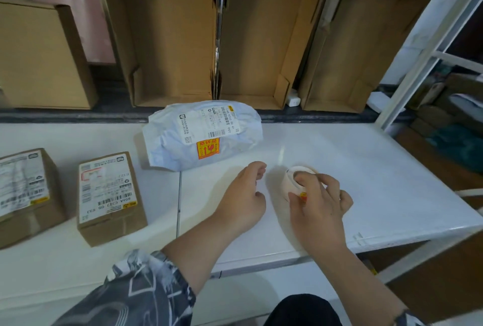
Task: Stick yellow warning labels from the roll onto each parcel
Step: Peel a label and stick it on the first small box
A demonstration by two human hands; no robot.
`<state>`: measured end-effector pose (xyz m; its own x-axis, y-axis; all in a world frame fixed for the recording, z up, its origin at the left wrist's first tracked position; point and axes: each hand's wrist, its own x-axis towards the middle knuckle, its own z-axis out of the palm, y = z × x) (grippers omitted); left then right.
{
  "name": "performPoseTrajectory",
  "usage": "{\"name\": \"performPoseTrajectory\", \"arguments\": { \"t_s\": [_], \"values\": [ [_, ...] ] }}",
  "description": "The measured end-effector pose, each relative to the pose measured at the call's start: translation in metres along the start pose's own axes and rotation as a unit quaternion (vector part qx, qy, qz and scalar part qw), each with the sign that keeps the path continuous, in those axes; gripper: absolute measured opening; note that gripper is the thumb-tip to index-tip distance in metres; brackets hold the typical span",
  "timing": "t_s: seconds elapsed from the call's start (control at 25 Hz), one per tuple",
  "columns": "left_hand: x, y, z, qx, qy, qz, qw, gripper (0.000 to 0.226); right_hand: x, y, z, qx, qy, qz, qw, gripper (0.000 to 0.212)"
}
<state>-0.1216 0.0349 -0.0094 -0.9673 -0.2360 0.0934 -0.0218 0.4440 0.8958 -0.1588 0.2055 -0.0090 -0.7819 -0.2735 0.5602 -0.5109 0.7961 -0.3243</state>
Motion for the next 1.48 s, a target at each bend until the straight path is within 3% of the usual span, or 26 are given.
{"name": "performPoseTrajectory", "arguments": {
  "t_s": [0.12, 0.24, 0.6, 0.84, 1.16, 1.36, 1.48],
  "values": [
    [-0.009, -0.001, -0.004, 0.004, -0.059, 0.028, 0.998, 0.081, -0.008, 0.018, -0.012, 0.088, -0.040, -0.077, 0.992, 0.043],
    [-0.011, 0.005, -0.003, 0.021, -0.096, 0.038, 0.994, 0.083, -0.013, 0.019, -0.017, 0.126, -0.054, -0.092, 0.986, 0.036],
    [-0.010, 0.007, 0.003, 0.030, -0.079, 0.067, 0.994, 0.087, -0.014, 0.022, -0.012, 0.132, -0.052, -0.091, 0.986, 0.031],
    [-0.011, 0.003, 0.001, 0.033, -0.047, 0.105, 0.993, 0.054, -0.014, 0.024, -0.011, 0.128, -0.056, -0.088, 0.986, 0.031],
    [-0.014, 0.003, 0.000, 0.036, -0.024, 0.098, 0.994, 0.043, -0.014, 0.026, -0.012, 0.128, -0.077, -0.067, 0.987, 0.031],
    [-0.024, -0.003, -0.011, 0.020, -0.031, 0.096, 0.995, 0.013, -0.015, 0.024, -0.014, 0.140, -0.081, -0.048, 0.986, 0.034],
    [-0.031, -0.003, -0.016, -0.009, 0.001, 0.074, 0.997, 0.011, -0.015, 0.026, -0.013, 0.135, -0.086, -0.041, 0.986, 0.033]
  ]
}}
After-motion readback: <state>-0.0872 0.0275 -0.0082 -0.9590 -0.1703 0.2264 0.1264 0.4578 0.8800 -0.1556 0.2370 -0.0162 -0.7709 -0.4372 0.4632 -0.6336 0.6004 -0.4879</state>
